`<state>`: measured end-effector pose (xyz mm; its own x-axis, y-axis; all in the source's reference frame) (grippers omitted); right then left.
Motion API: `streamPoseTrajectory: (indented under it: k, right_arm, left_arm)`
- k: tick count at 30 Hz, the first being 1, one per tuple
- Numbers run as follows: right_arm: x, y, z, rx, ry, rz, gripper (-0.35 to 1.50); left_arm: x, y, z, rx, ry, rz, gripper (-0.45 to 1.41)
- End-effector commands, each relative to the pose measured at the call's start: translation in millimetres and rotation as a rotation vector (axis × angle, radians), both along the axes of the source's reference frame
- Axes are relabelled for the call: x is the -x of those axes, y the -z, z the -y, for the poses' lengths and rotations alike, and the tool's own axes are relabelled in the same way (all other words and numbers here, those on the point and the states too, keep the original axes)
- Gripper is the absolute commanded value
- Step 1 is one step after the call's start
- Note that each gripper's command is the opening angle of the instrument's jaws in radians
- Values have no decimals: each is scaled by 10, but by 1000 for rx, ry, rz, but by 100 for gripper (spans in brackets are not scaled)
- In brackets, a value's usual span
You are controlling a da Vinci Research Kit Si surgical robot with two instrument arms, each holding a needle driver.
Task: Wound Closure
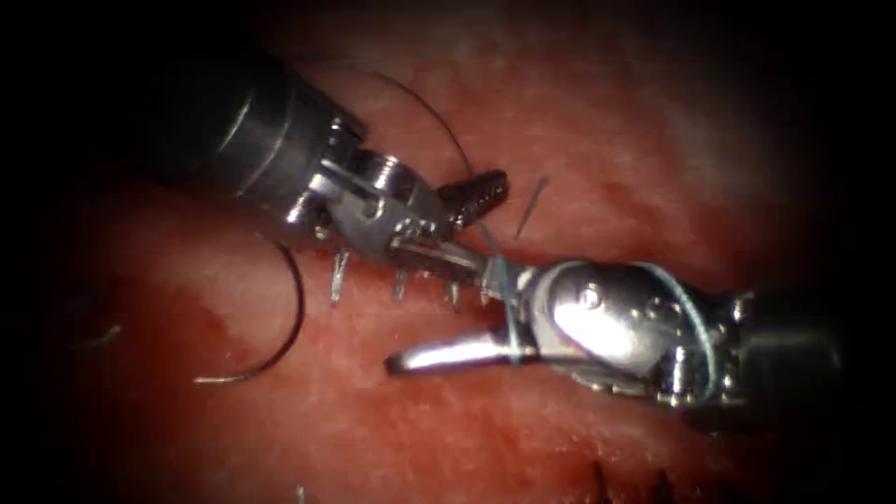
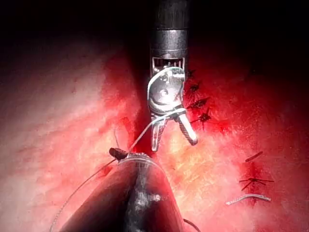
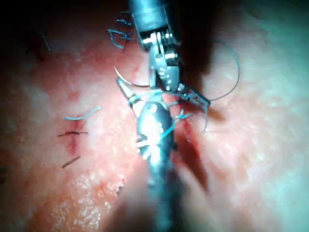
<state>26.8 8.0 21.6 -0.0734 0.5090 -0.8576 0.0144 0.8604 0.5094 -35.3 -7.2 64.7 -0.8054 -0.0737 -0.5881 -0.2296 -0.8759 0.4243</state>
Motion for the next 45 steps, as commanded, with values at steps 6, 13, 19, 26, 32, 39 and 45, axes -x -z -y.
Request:
streamPoseTrajectory:
  k: [6,13,19,26,32,39,45]
  right_arm:
    - [31,-10,-19,-43,-175,99,83]
    - [43,-28,-19,-145,-283,176,83]
    - [54,-43,-7,-207,-330,317,81]
    - [53,-53,3,-220,-339,443,79]
    - [58,-65,10,-291,-382,511,73]
    - [62,-83,14,-439,-397,503,52]
    - [66,-84,13,-474,-383,485,51]
  left_arm:
    - [-21,5,47,-15,-4,16,-45]
    - [-13,27,72,-18,3,11,-45]
    - [-12,46,81,-27,7,10,-45]
    - [-9,57,80,-35,12,9,-45]
    - [-8,57,80,-35,13,9,-45]
    - [-3,53,86,-29,18,3,-45]
    - [-6,44,91,-24,19,4,-45]
